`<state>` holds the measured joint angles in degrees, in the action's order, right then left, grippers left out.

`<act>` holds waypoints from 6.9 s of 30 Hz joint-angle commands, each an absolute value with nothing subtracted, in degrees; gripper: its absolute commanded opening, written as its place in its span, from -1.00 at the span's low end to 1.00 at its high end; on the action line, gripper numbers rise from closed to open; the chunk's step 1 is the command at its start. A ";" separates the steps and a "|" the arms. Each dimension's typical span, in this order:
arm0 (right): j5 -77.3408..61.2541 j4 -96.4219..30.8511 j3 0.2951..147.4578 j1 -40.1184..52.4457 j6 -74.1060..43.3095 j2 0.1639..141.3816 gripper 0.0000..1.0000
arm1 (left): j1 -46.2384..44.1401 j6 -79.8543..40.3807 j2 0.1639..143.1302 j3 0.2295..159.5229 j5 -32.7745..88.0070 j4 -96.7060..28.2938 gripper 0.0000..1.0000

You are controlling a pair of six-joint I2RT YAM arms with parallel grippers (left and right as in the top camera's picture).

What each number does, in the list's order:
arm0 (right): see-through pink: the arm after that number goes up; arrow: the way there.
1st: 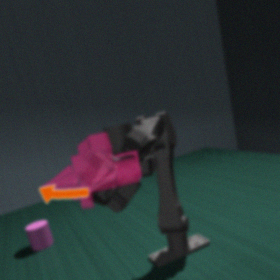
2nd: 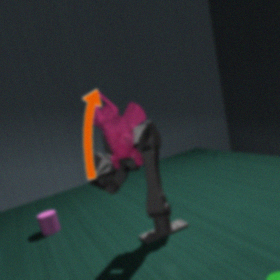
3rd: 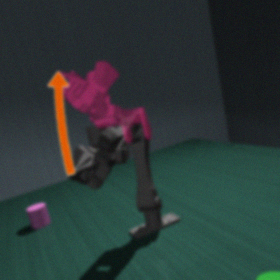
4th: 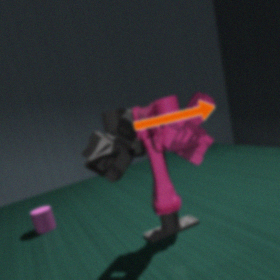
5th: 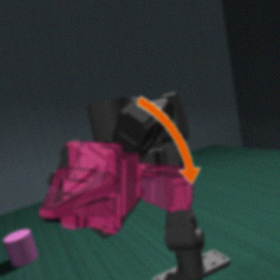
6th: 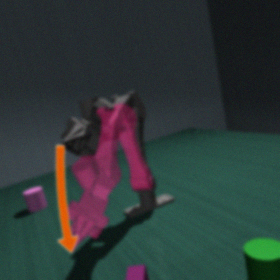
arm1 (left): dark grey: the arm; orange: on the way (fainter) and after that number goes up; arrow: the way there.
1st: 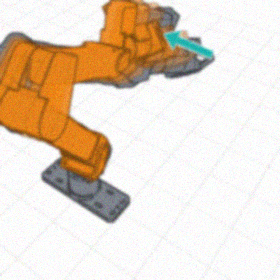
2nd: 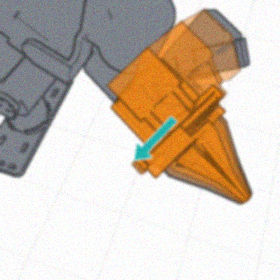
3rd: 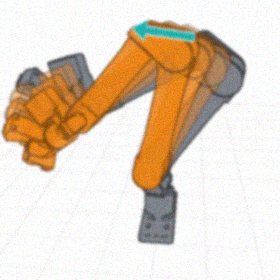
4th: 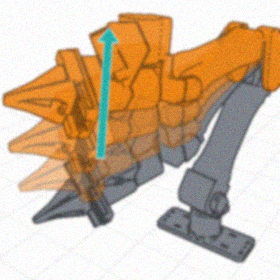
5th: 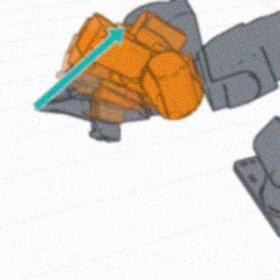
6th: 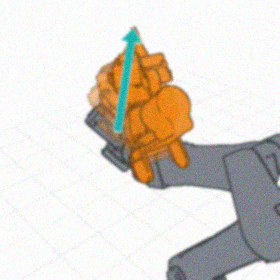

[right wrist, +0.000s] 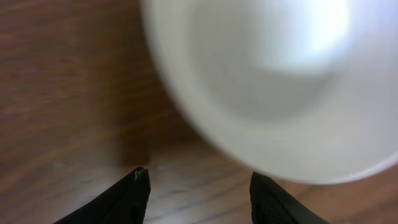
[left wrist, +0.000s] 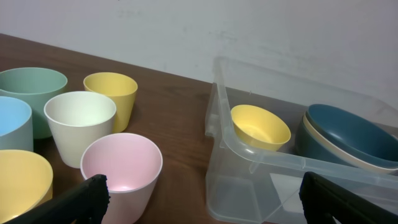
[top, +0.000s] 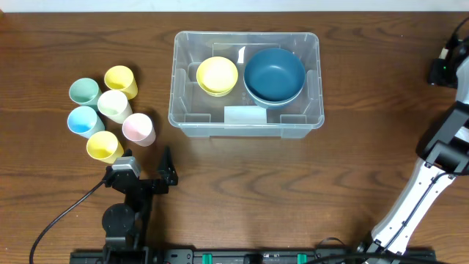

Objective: Pack container
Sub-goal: 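Move the right gripper to the white bowls and grasp one, then carry the white bowl into the bin onto the yellow bowl, release, then return the right gripper to the white bowls and grasp another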

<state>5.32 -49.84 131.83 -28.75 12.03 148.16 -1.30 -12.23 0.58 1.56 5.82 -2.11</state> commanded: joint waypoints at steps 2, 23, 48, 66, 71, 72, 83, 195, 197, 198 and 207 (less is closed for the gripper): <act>4.64 -49.45 132.46 -24.88 16.29 147.26 0.13 | -1.37 -12.14 0.25 0.25 6.46 -3.51 0.96; 16.56 -40.86 132.77 -22.90 25.32 145.23 0.99 | -1.37 -12.16 0.25 0.25 6.46 -3.51 0.96; 4.45 -42.94 132.18 -30.57 15.62 145.43 -0.79 | -1.37 -12.14 0.25 0.25 6.46 -3.51 0.96; -3.36 -45.95 135.48 -15.20 11.16 136.22 -0.97 | -1.37 -12.14 0.25 0.25 6.46 -3.51 0.96; -3.73 -46.30 136.92 -6.02 11.40 125.25 -0.97 | -1.37 -12.14 0.25 0.25 6.46 -3.51 0.96; -3.70 -46.33 136.92 -3.70 11.55 122.85 -0.97 | -1.37 -12.16 0.25 0.25 6.46 -3.51 0.96; -3.70 -50.54 136.44 21.85 12.91 116.31 -0.97 | -1.37 -12.16 0.25 0.25 6.46 -3.51 0.96; 2.33 -56.97 96.18 -34.06 -8.93 123.02 0.23 | -1.37 -12.14 0.25 0.25 6.46 -3.51 0.96; 2.33 -56.10 95.61 -34.06 -8.91 123.02 0.04 | -1.37 -12.14 0.25 0.25 6.46 -3.51 0.96; 2.33 -55.72 95.35 -34.06 -8.91 123.02 0.00 | -1.37 -12.14 0.25 0.25 6.46 -3.51 0.96; 2.33 -51.22 91.57 -34.06 -8.91 123.02 -0.43 | -1.37 -12.14 0.25 0.25 6.46 -3.51 0.96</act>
